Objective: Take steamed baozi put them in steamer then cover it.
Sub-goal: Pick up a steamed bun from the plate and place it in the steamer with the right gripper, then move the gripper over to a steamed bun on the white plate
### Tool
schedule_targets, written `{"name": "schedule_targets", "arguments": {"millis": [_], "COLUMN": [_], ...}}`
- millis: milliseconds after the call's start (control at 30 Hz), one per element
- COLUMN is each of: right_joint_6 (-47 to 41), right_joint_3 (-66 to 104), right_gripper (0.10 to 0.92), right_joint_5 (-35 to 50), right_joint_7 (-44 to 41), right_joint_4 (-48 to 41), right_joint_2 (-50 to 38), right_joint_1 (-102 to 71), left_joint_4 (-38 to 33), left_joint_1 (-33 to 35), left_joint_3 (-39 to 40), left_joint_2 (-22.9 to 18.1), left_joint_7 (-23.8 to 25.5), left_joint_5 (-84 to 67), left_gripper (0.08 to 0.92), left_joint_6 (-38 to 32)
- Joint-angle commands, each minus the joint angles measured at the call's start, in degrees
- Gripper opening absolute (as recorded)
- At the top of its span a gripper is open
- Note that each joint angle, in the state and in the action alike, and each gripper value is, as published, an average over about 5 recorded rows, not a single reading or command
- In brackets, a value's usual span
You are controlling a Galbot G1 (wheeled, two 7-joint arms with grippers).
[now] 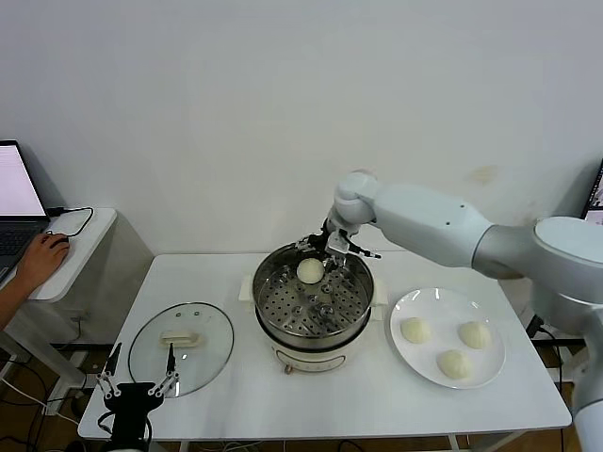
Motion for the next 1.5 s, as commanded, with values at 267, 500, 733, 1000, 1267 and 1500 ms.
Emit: {"name": "schedule_targets", "arguments": {"millis": [267,500,733,1000,1267,1500], "right_joint_6": [-39.5,-41.8,-40.9,-39.7,-38.5,-38.1], "right_joint_3": [-4.3,-7.4,-4.7,11.7,19.3,21.2], "right_gripper": [0.822,0.823,0.823,0.823,0.822,0.823], "right_joint_5": [26.7,23.4,15.8,8.3,4.8,3.2], "right_joint_7": [-7.9,-6.7,-5.9,-3.4,-2.2,-2.0], "right_joint_4": [29.0,36.8,38.1,31.6,23.3,16.4], "right_joint_2": [-27.7,-43.5,-50.7,-47.9,-41.0,-34.7], "right_joint_1": [18.0,15.5,3.5,-18.3,-27.6,-30.8], "left_joint_4": [-1.0,-1.1,-0.7,-0.8,-1.1,-1.4], "left_joint_1": [-0.6,-1.5,-1.8,-1.8,-1.2,-0.9], "left_joint_3": [0.3,0.0,0.2,0.1,-0.9,-1.9], "left_joint_2": [1.6,4.4,5.3,5.3,4.5,4.0], "left_joint_7": [0.3,0.5,0.4,0.5,0.7,0.7], "left_joint_5": [-0.6,-2.0,-2.4,-2.7,-2.5,-2.5], "left_gripper": [0.823,0.823,0.823,0.823,0.823,0.823], "left_joint_6": [-0.1,0.0,-0.1,0.0,0.1,0.2]}}
